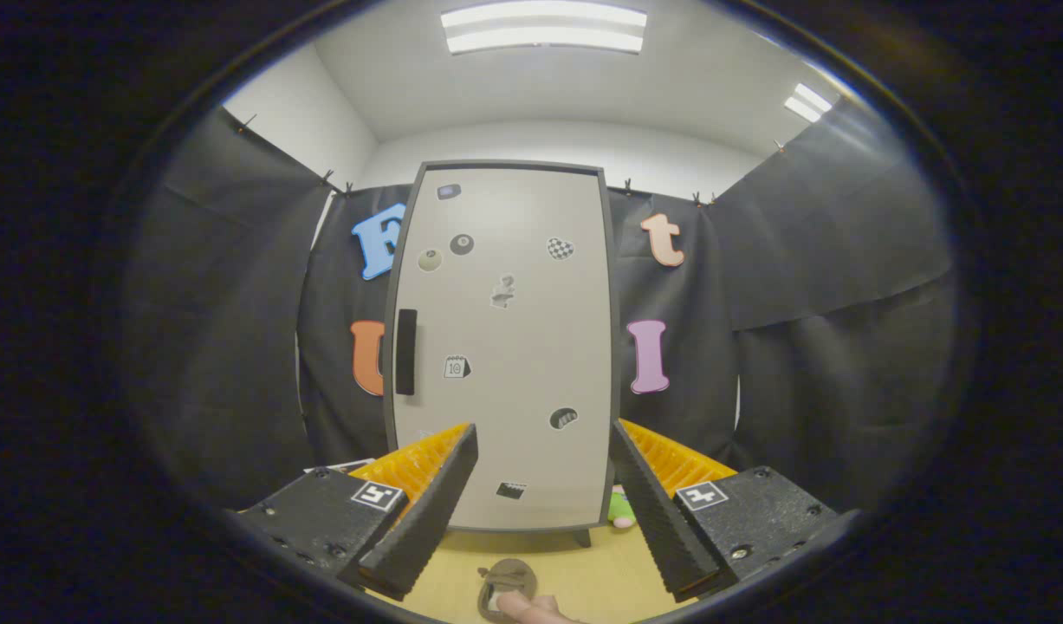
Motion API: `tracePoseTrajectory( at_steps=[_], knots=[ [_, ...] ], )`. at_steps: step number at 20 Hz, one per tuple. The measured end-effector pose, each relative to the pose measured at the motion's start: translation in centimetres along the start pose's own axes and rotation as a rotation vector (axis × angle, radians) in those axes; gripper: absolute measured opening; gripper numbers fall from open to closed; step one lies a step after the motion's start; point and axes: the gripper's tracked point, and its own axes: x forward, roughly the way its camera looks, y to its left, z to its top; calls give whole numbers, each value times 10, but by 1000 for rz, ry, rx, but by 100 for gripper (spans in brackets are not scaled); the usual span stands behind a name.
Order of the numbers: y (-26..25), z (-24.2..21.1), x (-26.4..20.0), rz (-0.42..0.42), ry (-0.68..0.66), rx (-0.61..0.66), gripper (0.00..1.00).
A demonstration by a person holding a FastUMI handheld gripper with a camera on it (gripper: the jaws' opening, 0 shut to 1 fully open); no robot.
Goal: Open the shoe cabinet door, grab the shoes and put them into the shoe cabinet, then close the shoe cabinet door.
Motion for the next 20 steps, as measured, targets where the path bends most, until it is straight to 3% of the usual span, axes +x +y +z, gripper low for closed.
tracePoseTrajectory(
  at_steps=[9, 17, 20],
  knots=[
    [79, -25, 68, 126, 124, 34, 100],
    [165, 22, 163, 266, 14, -4, 100],
    [182, 37, 199, 244, 6, -4, 100]
  ],
)
